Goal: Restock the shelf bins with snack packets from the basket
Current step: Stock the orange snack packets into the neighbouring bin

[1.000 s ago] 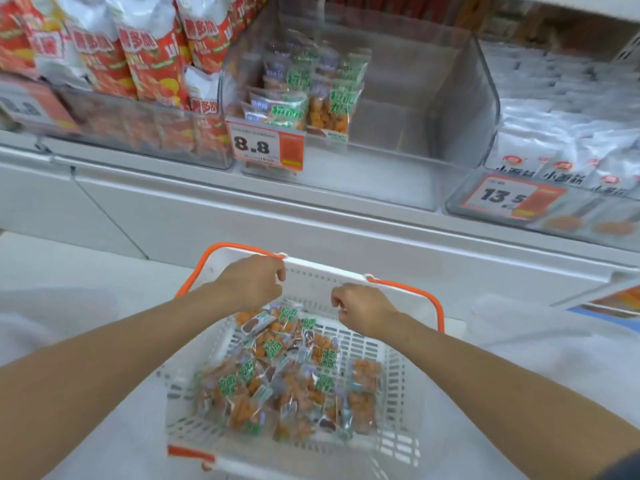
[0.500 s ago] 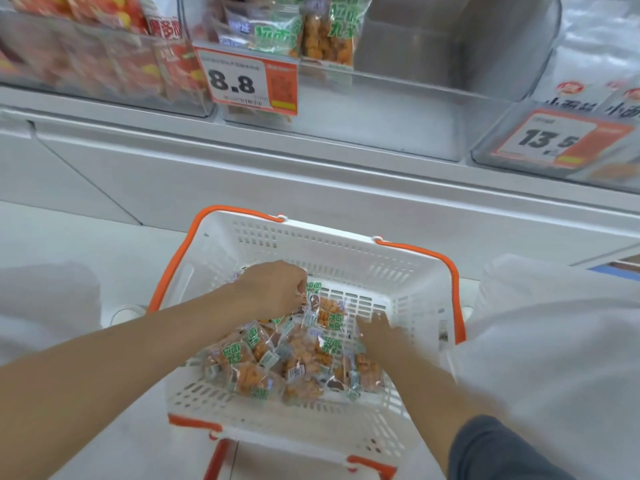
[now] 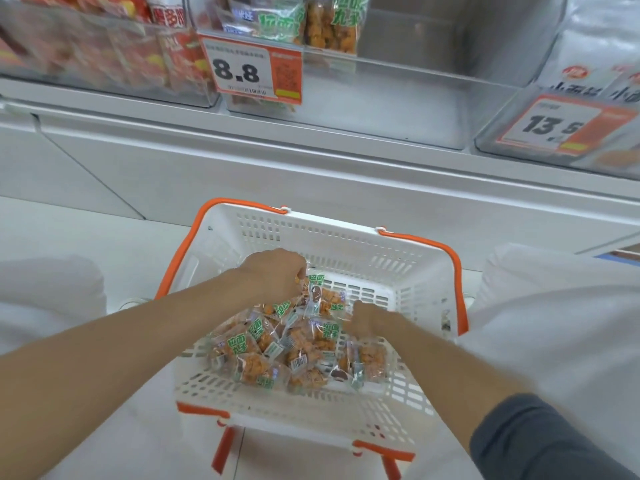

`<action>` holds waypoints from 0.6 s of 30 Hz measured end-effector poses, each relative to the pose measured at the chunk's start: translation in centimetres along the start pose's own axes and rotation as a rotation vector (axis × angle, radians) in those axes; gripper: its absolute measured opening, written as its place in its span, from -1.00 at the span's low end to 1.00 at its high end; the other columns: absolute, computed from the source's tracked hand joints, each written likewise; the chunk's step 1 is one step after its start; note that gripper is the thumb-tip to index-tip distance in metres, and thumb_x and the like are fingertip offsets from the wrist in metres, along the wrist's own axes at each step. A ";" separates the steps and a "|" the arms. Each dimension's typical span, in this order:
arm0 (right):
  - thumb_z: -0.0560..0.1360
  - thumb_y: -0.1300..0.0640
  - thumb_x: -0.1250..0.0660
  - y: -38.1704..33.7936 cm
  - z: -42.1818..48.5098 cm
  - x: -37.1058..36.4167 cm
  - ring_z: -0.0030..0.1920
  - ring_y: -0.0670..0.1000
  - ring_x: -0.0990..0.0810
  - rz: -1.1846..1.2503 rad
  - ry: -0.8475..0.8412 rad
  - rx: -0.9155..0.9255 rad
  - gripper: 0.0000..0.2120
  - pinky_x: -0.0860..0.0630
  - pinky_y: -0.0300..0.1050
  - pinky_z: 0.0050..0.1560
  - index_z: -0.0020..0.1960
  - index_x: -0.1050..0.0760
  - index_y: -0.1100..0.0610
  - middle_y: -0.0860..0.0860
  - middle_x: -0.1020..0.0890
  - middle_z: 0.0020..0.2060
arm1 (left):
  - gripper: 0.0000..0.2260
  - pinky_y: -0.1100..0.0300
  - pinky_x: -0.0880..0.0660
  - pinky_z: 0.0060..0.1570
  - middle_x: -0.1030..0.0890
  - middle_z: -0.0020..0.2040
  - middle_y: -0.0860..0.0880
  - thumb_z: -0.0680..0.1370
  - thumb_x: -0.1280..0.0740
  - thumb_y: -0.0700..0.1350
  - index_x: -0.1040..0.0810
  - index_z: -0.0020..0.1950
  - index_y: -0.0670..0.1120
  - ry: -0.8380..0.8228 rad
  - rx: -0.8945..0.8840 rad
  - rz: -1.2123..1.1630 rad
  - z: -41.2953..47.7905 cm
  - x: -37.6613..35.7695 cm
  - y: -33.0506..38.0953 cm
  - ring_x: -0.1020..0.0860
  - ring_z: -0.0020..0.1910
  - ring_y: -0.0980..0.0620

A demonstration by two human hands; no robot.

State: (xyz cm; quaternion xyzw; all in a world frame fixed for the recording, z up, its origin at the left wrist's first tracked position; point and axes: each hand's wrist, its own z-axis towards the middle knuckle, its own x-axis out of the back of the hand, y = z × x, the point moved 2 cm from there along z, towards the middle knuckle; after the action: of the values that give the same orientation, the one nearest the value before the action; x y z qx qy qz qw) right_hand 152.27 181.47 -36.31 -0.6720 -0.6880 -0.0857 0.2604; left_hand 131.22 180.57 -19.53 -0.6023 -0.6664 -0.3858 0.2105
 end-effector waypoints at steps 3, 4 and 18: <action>0.57 -0.10 -0.16 -3.0 -2.8 4.4 -0.33 -0.03 -0.47 0.106 -0.113 0.081 -0.64 -0.54 -0.12 -0.15 -0.03 -0.56 0.17 0.03 -0.53 -0.27 | -0.67 0.06 -0.50 0.08 -0.51 0.24 0.00 0.58 -0.29 -0.05 -0.41 0.35 -0.01 0.024 -0.020 0.009 0.3 0.5 0.0 -0.50 0.11 -0.01; 0.56 -0.07 -0.16 -4.2 -4.0 6.0 -0.29 -0.02 -0.47 0.155 -0.112 0.101 -0.68 -0.54 -0.10 -0.15 -0.01 -0.54 0.16 0.04 -0.51 -0.23 | -0.61 0.05 -0.50 0.10 -0.47 0.30 -0.02 0.57 -0.31 -0.06 -0.37 0.40 0.00 0.041 -0.028 0.001 0.4 0.8 0.1 -0.50 0.14 -0.02; 0.60 -0.30 -0.02 -11.7 -21.1 19.9 -0.26 0.02 -0.54 0.155 0.401 0.452 -0.38 -0.46 -0.07 -0.08 0.02 -0.60 0.20 0.17 -0.65 -0.14 | -0.66 0.26 -0.48 -0.18 -0.62 -0.14 -0.03 0.49 -0.37 0.11 -0.62 0.09 -0.12 0.189 -0.326 -0.578 -1.4 8.8 0.5 -0.53 -0.26 0.12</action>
State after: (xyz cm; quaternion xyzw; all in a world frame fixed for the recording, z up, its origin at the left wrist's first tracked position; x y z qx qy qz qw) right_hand 146.87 188.13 -6.30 -0.6171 -0.5714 -0.0412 0.5395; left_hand 129.79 185.17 -11.99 -0.3760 -0.7167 -0.5848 0.0544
